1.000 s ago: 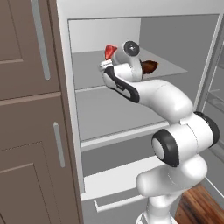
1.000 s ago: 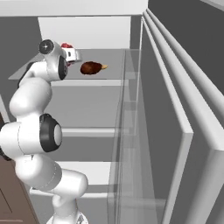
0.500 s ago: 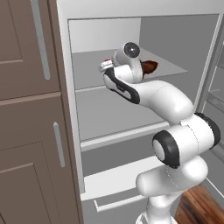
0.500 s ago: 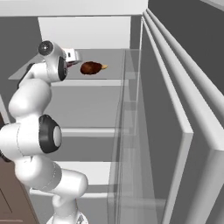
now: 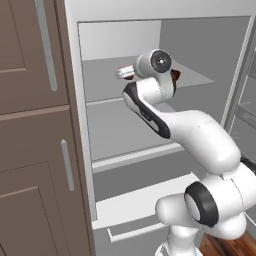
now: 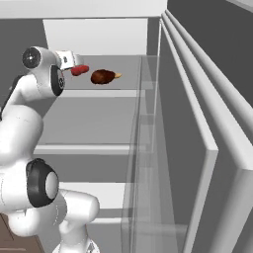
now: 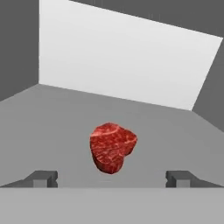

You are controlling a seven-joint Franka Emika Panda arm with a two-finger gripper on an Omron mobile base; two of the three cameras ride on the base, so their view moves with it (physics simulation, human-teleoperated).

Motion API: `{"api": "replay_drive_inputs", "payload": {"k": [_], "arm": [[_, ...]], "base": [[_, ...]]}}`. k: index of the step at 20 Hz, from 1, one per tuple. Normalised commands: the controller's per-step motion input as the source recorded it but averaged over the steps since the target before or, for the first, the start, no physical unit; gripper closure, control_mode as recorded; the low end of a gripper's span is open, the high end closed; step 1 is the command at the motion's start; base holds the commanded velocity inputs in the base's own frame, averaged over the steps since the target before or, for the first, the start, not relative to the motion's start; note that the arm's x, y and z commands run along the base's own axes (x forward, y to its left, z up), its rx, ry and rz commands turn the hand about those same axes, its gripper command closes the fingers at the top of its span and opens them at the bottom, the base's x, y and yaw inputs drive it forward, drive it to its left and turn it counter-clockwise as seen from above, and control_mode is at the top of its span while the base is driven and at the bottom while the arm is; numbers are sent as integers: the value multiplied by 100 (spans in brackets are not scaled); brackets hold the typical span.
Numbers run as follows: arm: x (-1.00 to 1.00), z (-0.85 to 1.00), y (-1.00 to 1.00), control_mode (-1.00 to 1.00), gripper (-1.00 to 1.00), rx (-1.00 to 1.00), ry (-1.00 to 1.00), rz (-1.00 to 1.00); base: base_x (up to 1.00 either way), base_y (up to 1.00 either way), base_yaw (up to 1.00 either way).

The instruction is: Place the steak on the counter behind the older steak on the same shelf of the fridge to maintain FIFO order. Close the fridge door when finished.

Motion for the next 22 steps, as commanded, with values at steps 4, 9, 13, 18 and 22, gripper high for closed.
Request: {"api": "replay_drive_inputs", "payload": {"k": [4, 9, 13, 18, 22], "arm": [[-100, 18, -1, -100, -100, 11, -13, -7], [-100, 23, -5, -100, -100, 17, -10, -10], [-100, 30, -10, -100, -100, 18, -4, -12], [-100, 14, -18, -100, -100, 14, 0, -13], [-100, 0, -23, -100, -100, 3, 0, -11]], "base": [[0, 0, 0], [0, 0, 0], [0, 0, 0], [0, 0, 0], [0, 0, 0]]}}
